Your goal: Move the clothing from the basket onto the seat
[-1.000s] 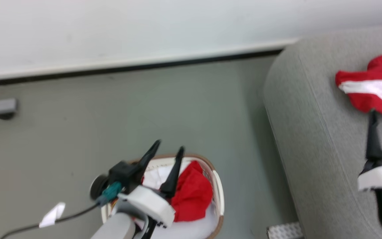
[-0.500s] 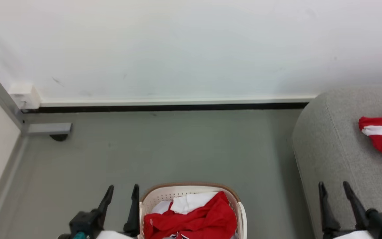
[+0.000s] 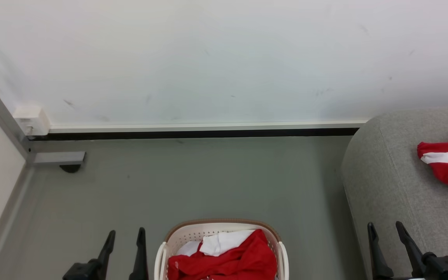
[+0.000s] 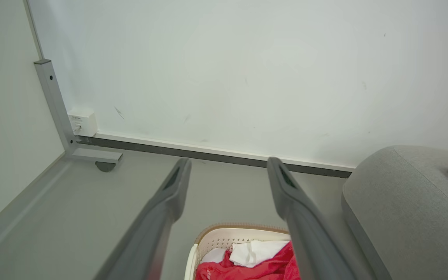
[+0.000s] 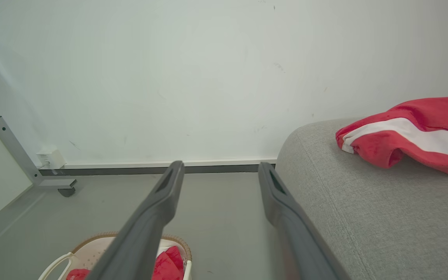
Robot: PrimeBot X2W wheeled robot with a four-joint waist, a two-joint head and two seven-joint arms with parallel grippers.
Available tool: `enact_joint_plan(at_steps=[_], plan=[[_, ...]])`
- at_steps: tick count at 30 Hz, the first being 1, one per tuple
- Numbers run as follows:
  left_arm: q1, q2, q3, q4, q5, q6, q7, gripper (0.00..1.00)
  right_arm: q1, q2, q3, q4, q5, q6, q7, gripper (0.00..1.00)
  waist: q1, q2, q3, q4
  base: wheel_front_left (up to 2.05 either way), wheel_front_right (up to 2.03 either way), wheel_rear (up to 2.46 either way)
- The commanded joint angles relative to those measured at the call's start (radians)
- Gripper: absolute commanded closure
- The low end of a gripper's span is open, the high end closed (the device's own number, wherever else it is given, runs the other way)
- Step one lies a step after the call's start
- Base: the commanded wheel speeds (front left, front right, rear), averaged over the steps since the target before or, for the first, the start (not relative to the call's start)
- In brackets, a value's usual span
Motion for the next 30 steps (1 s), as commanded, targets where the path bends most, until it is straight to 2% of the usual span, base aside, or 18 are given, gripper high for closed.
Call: enact_joint_plan(at_steps=[1,4,8,12,18,23,30], plan=[[0.003,-0.004,0.005,0.000,0.018,-0.010,0.000,0.00,-0.009,0.000,-0.001,-0.008,-0.004,-0.002,0.001,0.00,0.0001,-0.0001,0.006,-0.006,0.00,0.00,0.00],[-0.018,-0.010,0.000,0.010,0.036,-0.030,0.000,0.00,-0.025,0.000,-0.009,-0.020,-0.009,-0.002,0.001,0.00,0.0001,-0.0001,0.024,-0.017,0.00,0.00,0.00],[-0.090,-0.017,-0.045,0.039,0.066,-0.065,-0.001,0.00,-0.064,0.000,-0.033,-0.053,-0.007,-0.002,0.001,0.00,0.0001,-0.0001,0.105,-0.032,0.00,0.00,0.00],[-0.211,-0.017,-0.131,0.137,0.118,-0.101,0.006,0.00,-0.121,0.000,-0.048,-0.098,-0.002,-0.002,0.001,0.00,0.0001,-0.0001,0.220,-0.058,0.00,0.00,0.00],[-0.432,-0.012,-0.246,0.326,0.202,-0.138,0.112,0.00,-0.209,0.001,-0.040,-0.172,0.009,-0.002,0.001,0.00,0.0001,-0.0001,0.418,-0.112,0.00,0.00,0.00],[-0.584,-0.009,-0.285,0.470,0.228,-0.148,0.199,0.00,-0.263,0.001,-0.010,-0.239,0.032,-0.002,0.001,0.00,0.0001,-0.0001,0.571,-0.160,0.00,0.00,0.00],[-0.728,-0.002,-0.299,0.653,0.244,-0.139,0.245,0.00,-0.314,0.002,0.021,-0.320,0.053,-0.002,0.001,0.00,0.0001,-0.0001,0.727,-0.216,0.00,0.00,0.00]])
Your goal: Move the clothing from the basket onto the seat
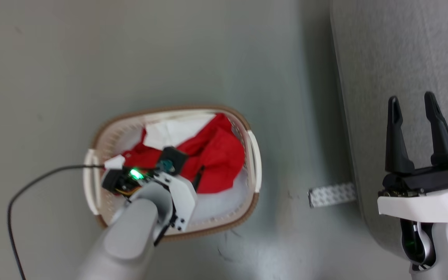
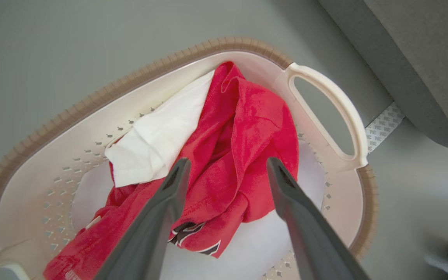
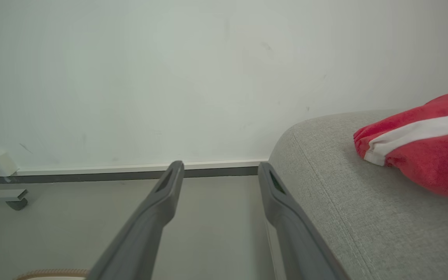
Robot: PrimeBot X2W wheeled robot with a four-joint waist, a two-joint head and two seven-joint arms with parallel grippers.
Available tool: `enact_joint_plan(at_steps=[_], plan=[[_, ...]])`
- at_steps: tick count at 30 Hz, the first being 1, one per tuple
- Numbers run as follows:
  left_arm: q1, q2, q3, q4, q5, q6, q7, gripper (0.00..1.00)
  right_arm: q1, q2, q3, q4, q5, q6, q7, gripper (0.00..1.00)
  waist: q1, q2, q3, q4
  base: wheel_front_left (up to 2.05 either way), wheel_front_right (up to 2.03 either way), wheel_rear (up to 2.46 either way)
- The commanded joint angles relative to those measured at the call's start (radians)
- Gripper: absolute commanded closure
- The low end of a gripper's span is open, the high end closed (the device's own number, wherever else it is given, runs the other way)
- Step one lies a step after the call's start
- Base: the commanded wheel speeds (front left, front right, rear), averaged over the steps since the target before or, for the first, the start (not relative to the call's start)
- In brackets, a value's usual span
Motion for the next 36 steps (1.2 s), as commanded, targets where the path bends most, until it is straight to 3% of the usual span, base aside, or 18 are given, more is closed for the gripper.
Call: enact_joint_plan(at_steps=[1,14,15,16,26,36], plan=[[-0.033,0.013,0.005,0.033,0.004,0.009,0.009,0.00,-0.018,0.001,0.006,-0.017,0.006,-0.002,0.001,0.00,-0.0005,0.0000,0.121,-0.068,0.00,0.00,0.00],[-0.200,0.065,0.010,0.243,0.016,0.081,0.003,0.00,-0.035,0.001,0.060,-0.109,0.006,-0.002,0.001,0.00,-0.0005,0.0000,0.253,-0.160,0.00,0.00,0.00],[-0.205,0.065,0.009,0.253,0.016,0.083,-0.011,0.28,-0.032,0.001,0.060,-0.113,0.005,-0.002,0.001,0.00,-0.0005,0.0000,0.253,-0.167,0.02,0.02,0.02],[-0.208,0.061,0.014,0.258,0.006,0.089,-0.032,1.00,-0.026,0.000,0.057,-0.116,0.003,-0.002,0.001,0.00,-0.0005,0.0000,0.252,-0.169,0.08,0.08,0.08],[-0.216,0.008,0.048,0.310,-0.080,0.076,-0.164,1.00,-0.012,0.000,0.021,-0.095,0.005,-0.002,0.001,0.00,-0.0005,0.0000,0.163,-0.126,0.01,0.01,0.01],[-0.070,-0.009,0.061,0.266,-0.178,0.049,-0.240,1.00,0.049,0.000,-0.025,0.001,-0.019,-0.002,0.001,0.00,-0.0005,0.0000,-0.141,-0.018,0.00,0.00,0.00]])
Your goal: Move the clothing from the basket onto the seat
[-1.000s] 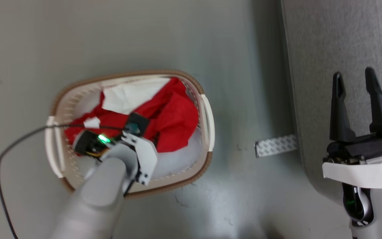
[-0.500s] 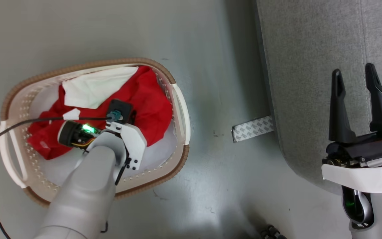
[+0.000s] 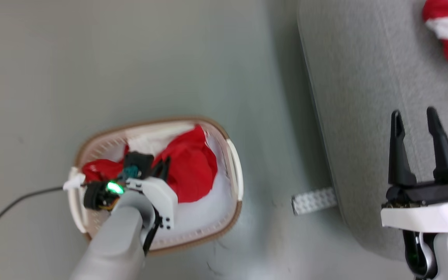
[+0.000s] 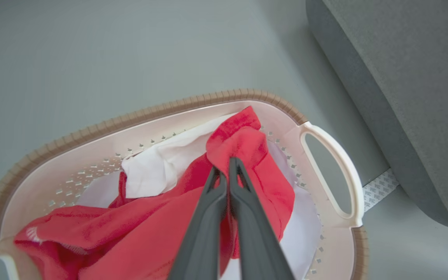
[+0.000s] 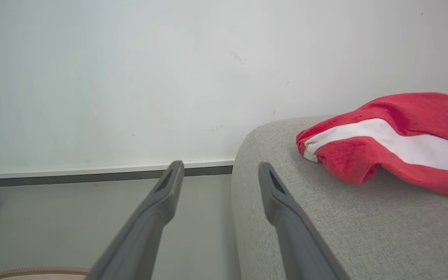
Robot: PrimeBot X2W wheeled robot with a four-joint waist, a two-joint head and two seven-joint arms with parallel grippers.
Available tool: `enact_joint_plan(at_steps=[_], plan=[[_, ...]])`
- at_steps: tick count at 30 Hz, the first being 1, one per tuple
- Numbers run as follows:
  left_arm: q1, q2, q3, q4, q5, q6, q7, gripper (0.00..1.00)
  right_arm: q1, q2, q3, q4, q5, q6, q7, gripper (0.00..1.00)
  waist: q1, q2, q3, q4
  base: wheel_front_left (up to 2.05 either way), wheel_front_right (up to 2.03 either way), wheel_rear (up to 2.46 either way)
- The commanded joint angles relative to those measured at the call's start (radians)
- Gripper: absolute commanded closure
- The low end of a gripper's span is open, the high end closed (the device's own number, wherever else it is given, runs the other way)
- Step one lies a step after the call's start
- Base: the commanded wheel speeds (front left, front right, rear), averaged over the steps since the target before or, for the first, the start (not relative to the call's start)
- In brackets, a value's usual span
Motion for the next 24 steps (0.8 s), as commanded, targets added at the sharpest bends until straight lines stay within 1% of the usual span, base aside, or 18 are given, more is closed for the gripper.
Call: enact_joint_plan(at_steps=[1,5,8,13,17,20,24], plan=[[0.029,-0.001,-0.001,-0.013,-0.018,-0.006,-0.006,1.00,0.019,-0.002,-0.006,0.011,-0.012,-0.002,0.001,0.00,0.0000,0.0000,-0.147,0.071,0.00,0.00,0.00],[0.114,-0.001,-0.019,-0.099,-0.084,-0.021,-0.008,1.00,0.067,-0.003,-0.017,0.056,-0.023,-0.002,0.001,0.00,0.0000,0.0000,-0.272,0.116,0.00,0.00,0.00],[0.172,-0.001,-0.036,-0.175,-0.133,-0.014,-0.008,1.00,0.103,-0.003,-0.024,0.085,-0.027,-0.002,0.001,0.00,0.0000,0.0000,-0.355,0.147,0.00,0.00,0.00],[0.242,-0.001,-0.051,-0.311,-0.173,0.014,-0.006,1.00,0.160,-0.002,-0.033,0.118,-0.031,-0.002,0.001,0.00,0.0000,0.0000,-0.460,0.188,0.00,0.00,0.00],[0.281,0.007,-0.046,-0.442,-0.191,0.035,0.024,1.00,0.197,-0.002,-0.023,0.139,-0.041,-0.002,0.001,0.00,0.0000,0.0000,-0.520,0.205,0.00,0.00,0.00],[0.313,0.020,-0.039,-0.557,-0.198,0.052,0.056,1.00,0.227,-0.012,0.001,0.155,-0.051,-0.002,0.001,0.00,0.0000,0.0000,-0.563,0.212,0.00,0.00,0.00],[0.349,0.041,-0.036,-0.721,-0.204,0.075,0.112,1.00,0.258,-0.044,0.061,0.174,-0.060,-0.002,0.001,0.00,0.0000,0.0000,-0.602,0.215,0.00,0.00,0.00]])
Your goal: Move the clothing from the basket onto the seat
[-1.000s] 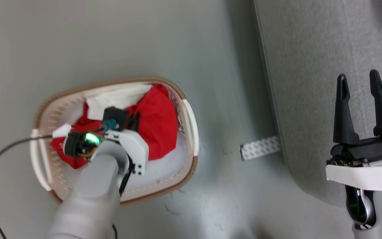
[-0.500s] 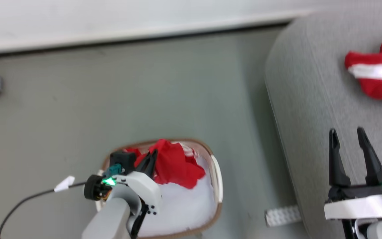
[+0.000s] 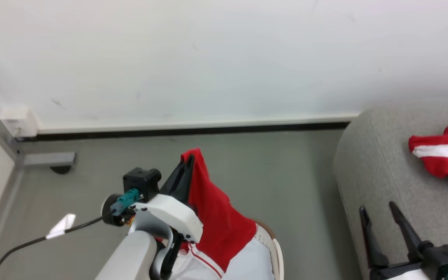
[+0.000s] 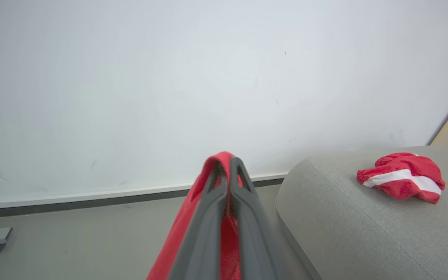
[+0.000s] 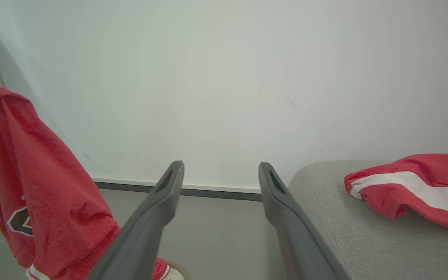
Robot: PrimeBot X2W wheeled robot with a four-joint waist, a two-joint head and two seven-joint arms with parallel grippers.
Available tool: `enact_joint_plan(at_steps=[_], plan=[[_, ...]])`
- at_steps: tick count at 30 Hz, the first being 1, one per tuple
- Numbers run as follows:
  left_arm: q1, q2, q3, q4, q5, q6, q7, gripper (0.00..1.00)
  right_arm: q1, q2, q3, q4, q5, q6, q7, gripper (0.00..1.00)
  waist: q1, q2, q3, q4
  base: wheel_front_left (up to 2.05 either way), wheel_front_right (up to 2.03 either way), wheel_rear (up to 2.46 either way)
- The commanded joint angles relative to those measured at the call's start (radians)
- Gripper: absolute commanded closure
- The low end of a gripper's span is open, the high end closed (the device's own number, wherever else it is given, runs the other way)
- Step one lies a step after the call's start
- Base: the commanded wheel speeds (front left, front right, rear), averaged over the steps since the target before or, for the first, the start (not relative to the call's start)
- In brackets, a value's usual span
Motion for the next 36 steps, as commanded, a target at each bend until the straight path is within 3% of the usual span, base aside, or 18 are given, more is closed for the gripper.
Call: enact_joint_plan(at_steps=[1,9,18,23,29,30,31,36], plan=[[0.015,0.013,0.001,-0.049,-0.004,0.007,0.013,1.00,0.016,-0.013,0.017,0.001,0.000,-0.002,0.001,0.00,0.0004,0.0000,-0.032,0.016,0.00,0.00,0.00],[0.059,0.042,-0.018,-0.345,0.007,0.040,0.120,1.00,-0.033,-0.109,0.230,0.003,0.043,-0.002,0.001,0.00,0.0004,0.0000,-0.050,0.014,0.00,0.00,0.00],[0.081,0.033,-0.055,-0.452,0.003,0.053,0.171,1.00,-0.233,-0.223,0.587,0.006,0.140,-0.002,0.027,0.00,0.0004,0.0000,-0.050,0.019,0.00,0.00,0.00],[0.072,0.008,-0.102,-0.460,-0.010,0.041,0.173,1.00,-0.345,-0.239,0.721,0.048,0.214,-0.002,0.035,0.00,0.0004,0.0000,-0.052,0.032,0.00,0.00,0.00],[0.053,-0.015,-0.179,-0.477,-0.028,0.011,0.180,1.00,-0.456,-0.180,0.788,0.192,0.240,-0.002,0.021,0.00,0.0004,0.0000,-0.058,0.042,0.00,0.00,0.00],[0.051,-0.019,-0.190,-0.479,-0.031,0.011,0.179,1.00,-0.465,-0.164,0.790,0.223,0.253,-0.002,0.017,0.18,0.0004,0.0000,-0.060,0.044,0.00,0.00,0.00],[0.049,-0.020,-0.198,-0.478,-0.035,0.012,0.179,1.00,-0.474,-0.148,0.794,0.256,0.263,-0.002,0.017,1.00,0.0004,0.0000,-0.061,0.046,0.00,0.00,0.00],[0.047,-0.017,-0.200,-0.460,-0.029,0.033,0.166,1.00,-0.488,-0.099,0.766,0.353,0.331,-0.002,0.005,1.00,0.0004,0.0000,-0.062,0.061,0.00,0.00,0.00]])
